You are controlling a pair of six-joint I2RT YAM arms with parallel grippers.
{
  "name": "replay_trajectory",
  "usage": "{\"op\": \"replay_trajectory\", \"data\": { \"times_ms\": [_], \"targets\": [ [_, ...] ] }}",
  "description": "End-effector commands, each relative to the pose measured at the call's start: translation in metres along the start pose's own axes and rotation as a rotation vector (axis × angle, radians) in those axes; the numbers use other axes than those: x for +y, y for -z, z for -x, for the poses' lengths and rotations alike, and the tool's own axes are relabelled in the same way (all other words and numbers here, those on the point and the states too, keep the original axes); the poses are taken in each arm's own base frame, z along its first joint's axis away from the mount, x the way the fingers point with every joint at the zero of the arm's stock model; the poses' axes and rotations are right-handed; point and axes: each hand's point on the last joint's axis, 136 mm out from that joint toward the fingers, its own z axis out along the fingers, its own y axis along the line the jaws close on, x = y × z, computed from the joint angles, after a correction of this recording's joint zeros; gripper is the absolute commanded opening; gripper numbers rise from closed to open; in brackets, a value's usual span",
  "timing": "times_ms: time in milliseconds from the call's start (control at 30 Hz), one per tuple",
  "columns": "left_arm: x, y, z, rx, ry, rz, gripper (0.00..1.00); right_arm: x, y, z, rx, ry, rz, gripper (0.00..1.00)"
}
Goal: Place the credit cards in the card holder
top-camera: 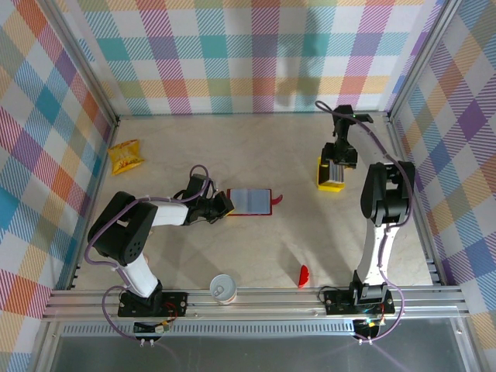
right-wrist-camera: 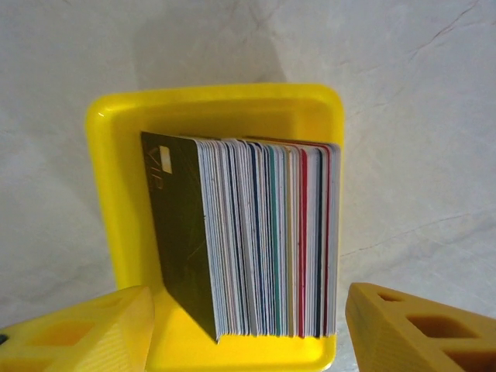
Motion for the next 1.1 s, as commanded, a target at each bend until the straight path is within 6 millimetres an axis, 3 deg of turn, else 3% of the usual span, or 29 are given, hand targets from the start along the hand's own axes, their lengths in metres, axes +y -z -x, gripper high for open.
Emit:
{"op": "replay_trajectory", "data": {
  "times_ms": [0, 767, 900, 1067],
  "targets": [
    [0.034, 0.002, -0.017, 0.044, 0.033, 0.116, 0.01, -0.004, 0.005, 0.003, 0.016, 0.042, -0.016, 0.67],
    [0.034, -0.002, -0.017, 0.053, 0.040, 0.105, 0.01, -0.018, -0.021, 0.006, 0.046, 0.059, -0.155, 0.68],
    [0.033, -0.002, -0.018, 0.056, 0.040, 0.104, 0.01, -0.023, -0.014, 0.010, 0.017, 0.048, -0.182, 0.65],
    [0.033, -0.003, -0.018, 0.057, 0.042, 0.104, 0.01, -0.023, -0.008, 0.014, -0.010, 0.040, -0.178, 0.54]
  ]
}}
